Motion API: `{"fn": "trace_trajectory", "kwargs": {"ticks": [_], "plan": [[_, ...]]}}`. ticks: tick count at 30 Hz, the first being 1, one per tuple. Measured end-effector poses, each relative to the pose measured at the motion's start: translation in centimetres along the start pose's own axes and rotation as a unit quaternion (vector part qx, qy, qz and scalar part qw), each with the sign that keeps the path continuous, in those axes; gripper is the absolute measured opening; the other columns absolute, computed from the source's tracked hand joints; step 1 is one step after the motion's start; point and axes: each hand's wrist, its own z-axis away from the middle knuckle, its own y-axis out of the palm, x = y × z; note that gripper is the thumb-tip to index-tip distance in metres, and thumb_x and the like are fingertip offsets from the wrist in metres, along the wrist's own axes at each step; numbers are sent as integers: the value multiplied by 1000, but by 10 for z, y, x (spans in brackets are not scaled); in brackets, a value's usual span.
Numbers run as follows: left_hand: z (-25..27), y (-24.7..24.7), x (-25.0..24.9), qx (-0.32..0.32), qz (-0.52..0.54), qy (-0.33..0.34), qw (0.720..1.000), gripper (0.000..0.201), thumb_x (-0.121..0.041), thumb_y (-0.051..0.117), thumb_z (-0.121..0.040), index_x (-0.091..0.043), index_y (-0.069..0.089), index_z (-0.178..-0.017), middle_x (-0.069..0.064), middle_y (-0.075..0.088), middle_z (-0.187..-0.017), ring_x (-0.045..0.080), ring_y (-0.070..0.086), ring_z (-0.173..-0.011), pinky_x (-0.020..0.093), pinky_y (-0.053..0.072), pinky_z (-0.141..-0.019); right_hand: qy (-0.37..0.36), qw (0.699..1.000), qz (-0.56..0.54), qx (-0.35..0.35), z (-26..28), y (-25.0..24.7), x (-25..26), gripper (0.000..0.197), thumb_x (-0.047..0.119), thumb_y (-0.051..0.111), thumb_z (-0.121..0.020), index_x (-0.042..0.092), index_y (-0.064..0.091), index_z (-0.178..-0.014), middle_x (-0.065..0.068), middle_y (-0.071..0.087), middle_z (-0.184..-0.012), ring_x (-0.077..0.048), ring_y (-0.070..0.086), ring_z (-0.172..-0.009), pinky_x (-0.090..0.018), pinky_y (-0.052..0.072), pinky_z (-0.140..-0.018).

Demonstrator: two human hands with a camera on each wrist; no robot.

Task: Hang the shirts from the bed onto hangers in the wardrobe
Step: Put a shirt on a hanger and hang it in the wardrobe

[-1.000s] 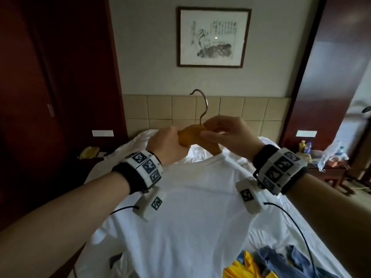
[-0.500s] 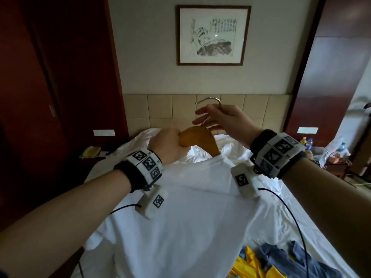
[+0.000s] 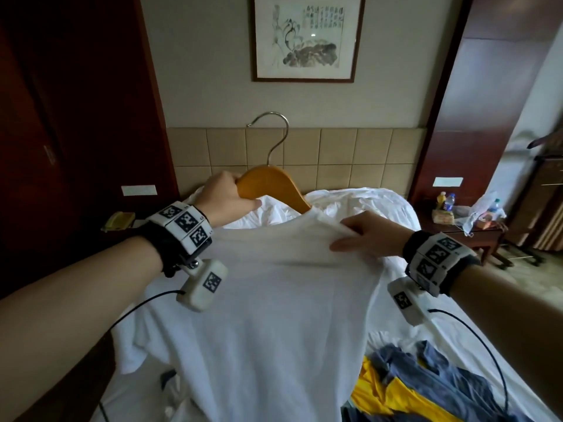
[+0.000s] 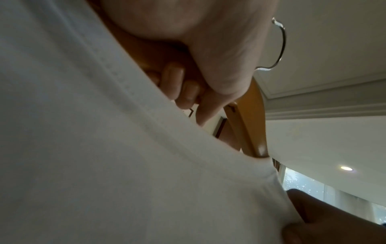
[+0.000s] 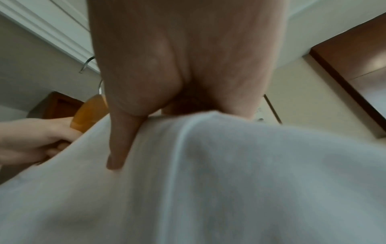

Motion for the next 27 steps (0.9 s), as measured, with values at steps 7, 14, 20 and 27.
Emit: {"fn": "trace_trajectory", "kwargs": {"ticks": [7, 14, 20, 27], "plan": [[-5, 5, 2, 18, -17, -20, 1000, 38, -41, 81, -77, -19, 54, -62, 2, 59, -64, 27, 64, -67, 34, 51, -68, 24, 1000, -18, -2, 8, 4, -26, 35, 40, 80, -78, 14, 58, -69, 15, 47, -53, -3, 44, -51, -19, 38, -54], [-4, -2, 7, -15, -30, -53, 998, 51, -63, 77, -71, -17, 59, -59, 2, 68, -64, 21, 69, -68, 32, 52, -68, 46, 996, -56, 44, 28, 0, -52, 33, 37, 88, -70, 24, 68, -94, 8, 70, -85, -7, 63, -76, -22, 50, -73], [-16, -8, 19, -24, -34, -76, 996, 63, -78, 69, -65, -16, 58, -59, -1, 66, -49, 15, 68, -58, 37, 56, -83, 88, 996, -30, 1, 32, 15, -89, 13, 22, 84, -76, 16, 73, -76, 6, 68, -70, -3, 59, -63, -20, 45, -67], [-33, -22, 28, -38, -23, -105, 993, 70, -74, 76, -60, -4, 70, -65, 10, 71, -67, 27, 69, -70, 35, 51, -70, 169, 985, -20, -19, 41, 28, -110, 33, 34, 83, -76, 4, 75, -88, -10, 72, -88, -24, 66, -81, -35, 54, -76]]}}
